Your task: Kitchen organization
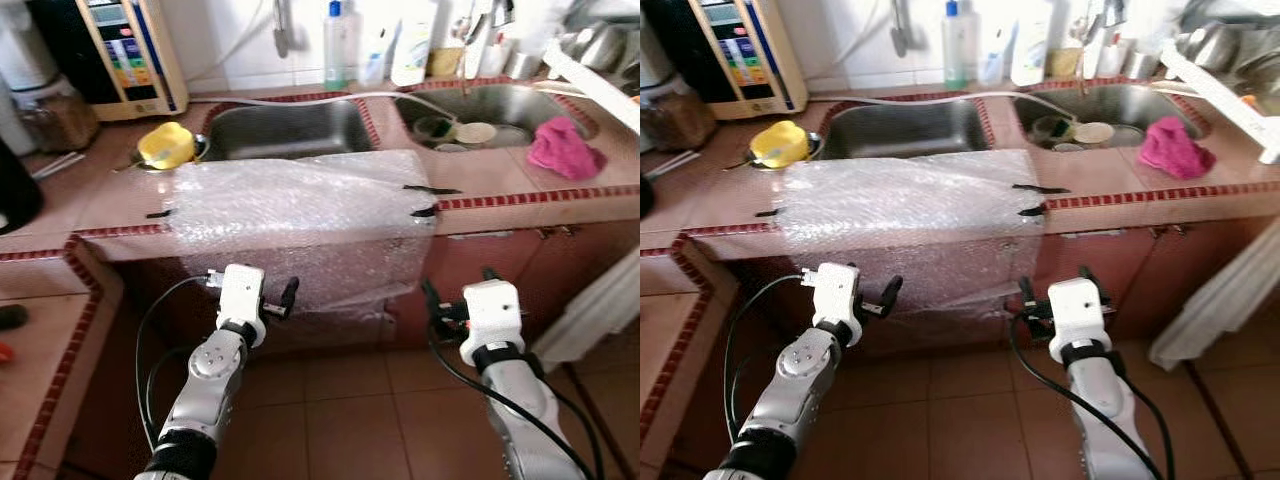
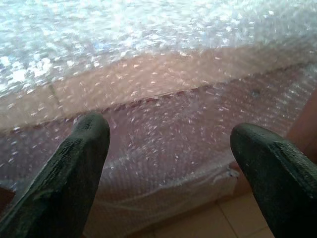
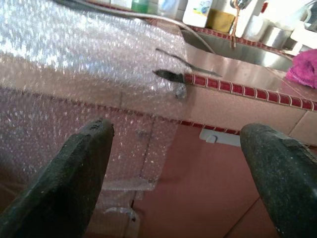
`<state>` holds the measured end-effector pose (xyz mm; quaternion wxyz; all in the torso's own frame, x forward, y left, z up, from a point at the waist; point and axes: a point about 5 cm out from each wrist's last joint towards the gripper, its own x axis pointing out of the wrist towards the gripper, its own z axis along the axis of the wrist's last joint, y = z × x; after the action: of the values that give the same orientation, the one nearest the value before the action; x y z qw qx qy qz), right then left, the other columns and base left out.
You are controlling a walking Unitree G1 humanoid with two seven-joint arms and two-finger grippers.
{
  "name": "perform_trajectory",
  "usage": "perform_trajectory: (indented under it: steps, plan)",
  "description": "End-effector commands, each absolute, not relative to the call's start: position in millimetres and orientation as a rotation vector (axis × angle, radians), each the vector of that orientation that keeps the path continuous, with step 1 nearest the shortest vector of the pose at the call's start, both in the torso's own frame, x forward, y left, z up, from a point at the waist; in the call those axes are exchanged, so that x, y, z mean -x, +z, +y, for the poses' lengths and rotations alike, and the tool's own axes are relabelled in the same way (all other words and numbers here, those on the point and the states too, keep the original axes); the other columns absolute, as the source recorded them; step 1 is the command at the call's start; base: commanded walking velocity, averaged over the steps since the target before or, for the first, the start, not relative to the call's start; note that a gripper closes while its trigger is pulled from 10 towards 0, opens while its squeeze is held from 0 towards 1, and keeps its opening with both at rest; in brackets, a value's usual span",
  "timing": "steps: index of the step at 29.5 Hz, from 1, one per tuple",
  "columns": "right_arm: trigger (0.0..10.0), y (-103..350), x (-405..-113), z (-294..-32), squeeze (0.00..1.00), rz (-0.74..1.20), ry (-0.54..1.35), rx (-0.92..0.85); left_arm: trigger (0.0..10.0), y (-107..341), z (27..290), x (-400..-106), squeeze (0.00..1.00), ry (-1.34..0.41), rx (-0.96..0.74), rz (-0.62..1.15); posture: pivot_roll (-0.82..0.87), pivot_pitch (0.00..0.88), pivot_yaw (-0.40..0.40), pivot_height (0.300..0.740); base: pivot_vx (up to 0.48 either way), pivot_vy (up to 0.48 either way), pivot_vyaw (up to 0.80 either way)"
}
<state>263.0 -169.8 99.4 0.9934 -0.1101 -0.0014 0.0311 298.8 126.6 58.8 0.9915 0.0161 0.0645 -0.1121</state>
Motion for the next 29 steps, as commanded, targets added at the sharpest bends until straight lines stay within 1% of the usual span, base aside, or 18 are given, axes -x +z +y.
perform_trajectory:
  steps: [1, 5, 7, 10, 12, 15, 17, 21, 26, 29]
  plan:
    - [10.0, 112, -269, -162, 0.0, -0.047, 0.048, 0.174, 10.0, 67, 139, -299, 0.0, -0.158, -0.058, 0.083, -0.06, 0.0, 0.034, 0.74, 0.0, 0.0, 0.0]
    - [10.0, 111, -273, -154, 0.0, -0.031, 0.005, 0.128, 10.0, 74, 156, -296, 0.0, -0.069, -0.079, 0.051, -0.03, 0.0, 0.006, 0.74, 0.0, 0.0, 0.0]
    - [10.0, 115, -276, -154, 0.0, -0.054, 0.006, 0.17, 10.0, 75, 162, -293, 0.0, -0.054, -0.086, 0.049, -0.03, 0.0, 0.001, 0.74, 0.0, 0.0, 0.0]
    - [10.0, 120, -278, -155, 0.0, -0.082, 0.036, 0.174, 10.0, 74, 168, -287, 0.0, -0.053, -0.096, 0.06, -0.02, 0.0, -0.004, 0.74, 0.0, 0.0, 0.0]
    - [10.0, 122, -278, -159, 0.0, -0.086, 0.03, 0.186, 10.0, 74, 167, -285, 0.0, -0.076, -0.083, 0.068, -0.02, 0.0, -0.007, 0.74, 0.0, 0.0, 0.0]
    - [10.0, 121, -278, -178, 0.0, -0.071, -0.044, 0.173, 10.0, 77, 165, -282, 0.0, -0.129, -0.116, 0.073, -0.01, 0.0, 0.003, 0.74, 0.0, 0.0, 0.0]
    - [10.0, 119, -275, -186, 0.0, -0.056, -0.076, 0.176, 10.0, 75, 166, -279, 0.0, -0.144, -0.119, 0.098, -0.02, 0.0, 0.01, 0.74, 0.0, 0.0, 0.0]
    - [10.0, 119, -266, -195, 0.0, -0.057, -0.077, 0.201, 10.0, 81, 169, -271, 0.0, -0.165, -0.119, 0.101, -0.02, 0.0, 0.018, 0.74, 0.0, 0.0, 0.0]
    - [10.0, 116, -261, -206, 0.0, -0.034, -0.093, 0.198, 10.0, 74, 175, -261, 0.0, -0.175, -0.135, 0.139, -0.02, 0.0, 0.014, 0.74, 0.0, 0.0, 0.0]
    - [10.0, 112, -263, -207, 0.0, 0.002, -0.097, 0.199, 10.0, 72, 176, -261, 0.0, -0.168, -0.133, 0.154, -0.02, 0.0, 0.012, 0.74, 0.0, 0.0, 0.0]
